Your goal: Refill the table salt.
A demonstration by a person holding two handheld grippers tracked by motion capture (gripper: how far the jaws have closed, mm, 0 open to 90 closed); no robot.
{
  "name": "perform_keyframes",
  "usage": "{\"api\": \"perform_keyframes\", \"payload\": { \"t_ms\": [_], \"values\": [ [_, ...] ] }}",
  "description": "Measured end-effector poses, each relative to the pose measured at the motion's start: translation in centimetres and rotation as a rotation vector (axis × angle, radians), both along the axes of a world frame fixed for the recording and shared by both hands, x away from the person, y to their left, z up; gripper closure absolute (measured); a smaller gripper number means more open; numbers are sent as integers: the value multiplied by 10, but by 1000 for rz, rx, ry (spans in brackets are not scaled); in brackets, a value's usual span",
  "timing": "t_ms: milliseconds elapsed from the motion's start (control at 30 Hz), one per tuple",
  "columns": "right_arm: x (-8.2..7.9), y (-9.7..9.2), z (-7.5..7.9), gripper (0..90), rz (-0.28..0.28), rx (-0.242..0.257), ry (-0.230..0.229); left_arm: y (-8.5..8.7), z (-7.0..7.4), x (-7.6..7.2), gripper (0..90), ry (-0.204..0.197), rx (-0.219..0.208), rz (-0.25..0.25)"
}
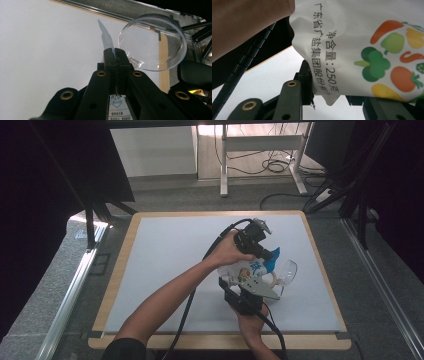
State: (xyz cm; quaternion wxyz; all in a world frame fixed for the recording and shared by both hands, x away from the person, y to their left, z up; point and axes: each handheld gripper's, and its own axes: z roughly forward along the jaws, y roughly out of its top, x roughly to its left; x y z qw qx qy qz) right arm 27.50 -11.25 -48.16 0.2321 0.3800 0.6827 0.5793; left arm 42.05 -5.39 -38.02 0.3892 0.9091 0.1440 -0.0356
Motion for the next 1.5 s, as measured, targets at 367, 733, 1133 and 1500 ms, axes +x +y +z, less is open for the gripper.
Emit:
{"api": "perform_keyframes", "payload": {
  "t_ms": [367, 733, 1133, 1500],
  "values": [
    [0, 1, 0, 639, 4, 0, -2, 2, 1, 0, 900, -5, 1, 1],
    [0, 1, 0, 639, 5, 1, 1, 2, 0, 0, 900, -3, 0, 0],
    [0, 1, 1, 640, 7, 1, -3, 2, 1, 0, 900, -5, 0, 1],
    [1, -1, 1, 640, 1, 3, -1, -1, 0, 1, 900, 0, 2, -1]
  ]
}}
